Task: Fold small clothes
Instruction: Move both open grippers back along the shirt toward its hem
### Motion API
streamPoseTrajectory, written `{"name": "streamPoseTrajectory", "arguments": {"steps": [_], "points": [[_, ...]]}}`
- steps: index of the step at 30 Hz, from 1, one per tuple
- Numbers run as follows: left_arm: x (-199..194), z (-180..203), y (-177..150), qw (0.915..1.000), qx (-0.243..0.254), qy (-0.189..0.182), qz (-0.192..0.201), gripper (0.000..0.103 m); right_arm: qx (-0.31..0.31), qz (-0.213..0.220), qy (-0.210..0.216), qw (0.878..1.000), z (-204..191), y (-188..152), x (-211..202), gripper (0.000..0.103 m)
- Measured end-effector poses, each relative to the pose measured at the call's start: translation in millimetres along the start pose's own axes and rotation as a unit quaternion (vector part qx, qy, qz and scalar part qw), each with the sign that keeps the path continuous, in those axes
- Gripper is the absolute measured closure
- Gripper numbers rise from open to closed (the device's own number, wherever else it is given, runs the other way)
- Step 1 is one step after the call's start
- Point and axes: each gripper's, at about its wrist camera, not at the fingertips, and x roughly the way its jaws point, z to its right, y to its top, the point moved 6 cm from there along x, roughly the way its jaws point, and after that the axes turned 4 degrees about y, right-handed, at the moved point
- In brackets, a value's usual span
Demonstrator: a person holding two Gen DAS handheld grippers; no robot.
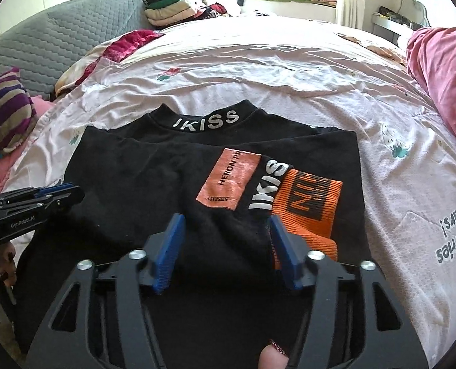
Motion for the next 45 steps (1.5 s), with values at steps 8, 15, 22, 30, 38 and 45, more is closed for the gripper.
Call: {"name": "streamPoseTrajectory", "arguments": {"steps": [8,15,22,30,38,45], "points": [[-9,4,1,1.0000,0.003,-0.007,0.006,0.074,0.006,0.016,0.007,1.000,-2,5,-12,0.021],[-19,2,3,0.9999,0.003,-0.006,0.015,0.063,0.022,0.036,0.009,0.999,3,10,-24,0.013],[-30,-5,3,0.9996,-0.002,0.003,0.027,0.037,0.034,0.055,0.003,0.998,8,12,-39,0.010],[-49,-10,2,0.9988,-0.007,0.009,0.048,0.021,0.036,0.070,-0.006,0.997,10,12,-55,0.007],[-64,-18,1,0.9976,-0.021,0.018,0.064,0.010,0.039,0.084,-0.007,0.996,9,11,-67,0.007],[-77,-19,-2,0.9968,-0.024,0.018,0.075,0.010,0.039,0.098,-0.007,0.994,8,11,-80,0.007]]}}
